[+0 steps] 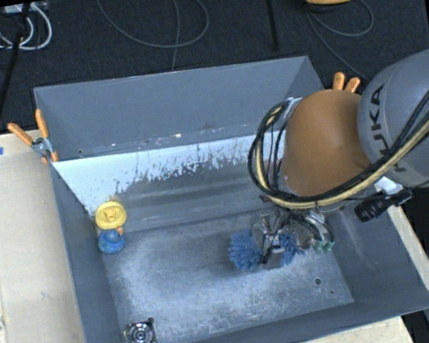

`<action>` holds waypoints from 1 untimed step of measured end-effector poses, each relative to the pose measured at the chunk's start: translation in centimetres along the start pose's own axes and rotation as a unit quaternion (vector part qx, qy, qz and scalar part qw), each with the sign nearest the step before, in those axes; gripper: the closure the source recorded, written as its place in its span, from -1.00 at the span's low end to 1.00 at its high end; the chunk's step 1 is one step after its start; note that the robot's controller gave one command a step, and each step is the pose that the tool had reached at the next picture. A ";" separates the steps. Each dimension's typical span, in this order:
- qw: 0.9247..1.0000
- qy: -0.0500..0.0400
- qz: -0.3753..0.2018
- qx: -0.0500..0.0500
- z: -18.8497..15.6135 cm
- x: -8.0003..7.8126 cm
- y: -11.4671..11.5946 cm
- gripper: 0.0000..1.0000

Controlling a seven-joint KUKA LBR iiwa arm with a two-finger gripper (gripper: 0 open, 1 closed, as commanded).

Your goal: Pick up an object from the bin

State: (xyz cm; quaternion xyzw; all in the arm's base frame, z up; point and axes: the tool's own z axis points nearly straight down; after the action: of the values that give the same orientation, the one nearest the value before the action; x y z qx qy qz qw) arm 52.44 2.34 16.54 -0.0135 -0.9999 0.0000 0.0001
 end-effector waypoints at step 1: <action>1.000 0.000 0.000 0.000 0.0 0.0 0.0 1.00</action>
Offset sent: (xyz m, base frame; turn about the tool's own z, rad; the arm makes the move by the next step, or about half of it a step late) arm 0.0203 0.0187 0.1346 -0.0358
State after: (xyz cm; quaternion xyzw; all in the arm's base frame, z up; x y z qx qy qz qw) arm 52.44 2.35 16.54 -0.0132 -0.9999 0.0000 0.0001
